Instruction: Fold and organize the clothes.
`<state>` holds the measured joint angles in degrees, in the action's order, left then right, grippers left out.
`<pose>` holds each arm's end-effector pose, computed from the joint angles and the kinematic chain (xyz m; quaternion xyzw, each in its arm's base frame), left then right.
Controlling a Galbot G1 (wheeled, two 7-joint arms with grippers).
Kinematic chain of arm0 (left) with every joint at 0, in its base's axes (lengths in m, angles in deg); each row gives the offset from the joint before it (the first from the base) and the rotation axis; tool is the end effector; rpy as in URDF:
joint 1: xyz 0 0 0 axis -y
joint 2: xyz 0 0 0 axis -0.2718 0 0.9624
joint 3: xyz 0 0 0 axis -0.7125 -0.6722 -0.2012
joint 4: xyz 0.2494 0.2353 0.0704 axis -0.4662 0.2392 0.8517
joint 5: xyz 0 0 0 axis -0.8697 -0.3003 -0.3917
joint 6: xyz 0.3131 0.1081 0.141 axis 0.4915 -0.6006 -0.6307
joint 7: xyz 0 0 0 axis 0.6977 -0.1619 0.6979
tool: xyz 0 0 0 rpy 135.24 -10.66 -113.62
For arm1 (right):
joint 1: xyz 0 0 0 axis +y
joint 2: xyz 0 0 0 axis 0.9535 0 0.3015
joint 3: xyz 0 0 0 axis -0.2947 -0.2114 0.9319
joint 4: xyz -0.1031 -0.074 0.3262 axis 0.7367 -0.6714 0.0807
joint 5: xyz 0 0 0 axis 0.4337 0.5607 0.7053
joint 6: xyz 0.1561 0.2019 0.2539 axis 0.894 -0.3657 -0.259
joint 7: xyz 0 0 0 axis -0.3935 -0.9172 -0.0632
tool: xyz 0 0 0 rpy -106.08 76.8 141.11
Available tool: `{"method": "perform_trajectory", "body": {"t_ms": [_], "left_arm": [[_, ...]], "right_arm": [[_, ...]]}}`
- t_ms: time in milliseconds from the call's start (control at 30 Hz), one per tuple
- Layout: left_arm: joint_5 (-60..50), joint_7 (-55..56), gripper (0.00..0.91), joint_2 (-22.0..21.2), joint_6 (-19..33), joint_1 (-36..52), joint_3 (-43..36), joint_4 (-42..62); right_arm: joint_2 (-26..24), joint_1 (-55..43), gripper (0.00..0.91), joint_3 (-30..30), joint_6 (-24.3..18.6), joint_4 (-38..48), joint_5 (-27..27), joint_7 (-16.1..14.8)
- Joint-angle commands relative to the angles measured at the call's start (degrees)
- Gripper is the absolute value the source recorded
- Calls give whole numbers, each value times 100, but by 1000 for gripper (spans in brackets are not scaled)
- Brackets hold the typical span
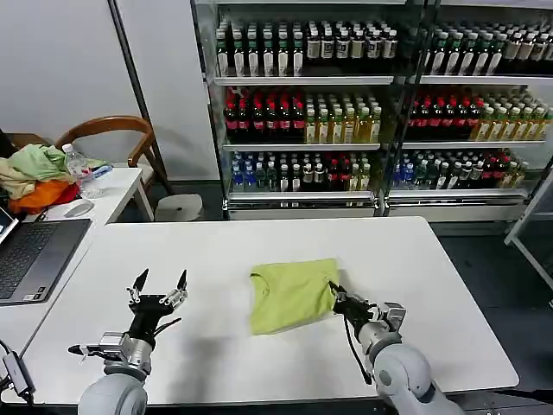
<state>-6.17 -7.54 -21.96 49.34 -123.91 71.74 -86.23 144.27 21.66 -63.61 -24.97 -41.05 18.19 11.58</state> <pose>0.2547 0.0777 -0.2944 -0.0093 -0.9993 -0.0137 0.0347 0.3097 -0.0059 -0.2888 0.1175 -0.9599 -0.1562 0.2011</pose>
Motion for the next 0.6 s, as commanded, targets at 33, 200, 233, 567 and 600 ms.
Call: {"method": "perform_trajectory", "body": {"t_ms": [33, 200, 233, 567, 600], "left_arm": [[-50, 0, 907, -18, 13, -33, -2, -8], [-53, 0, 907, -11, 19, -52, 15, -3], [-53, 0, 907, -16, 19, -48, 12, -2], [-44, 2, 907, -33, -3, -41, -5, -62], [-45, 1, 907, -28, 0, -47, 0, -67]], "right_arm": [[-29, -50, 0, 12, -82, 31, -138, 132], [-21, 14, 0, -4, -83, 14, -153, 128], [-22, 14, 0, -7, -81, 13, -153, 134], [-70, 83, 504, -15, -5, -127, -196, 217], [-84, 137, 907, -10, 87, -195, -189, 234]]}}
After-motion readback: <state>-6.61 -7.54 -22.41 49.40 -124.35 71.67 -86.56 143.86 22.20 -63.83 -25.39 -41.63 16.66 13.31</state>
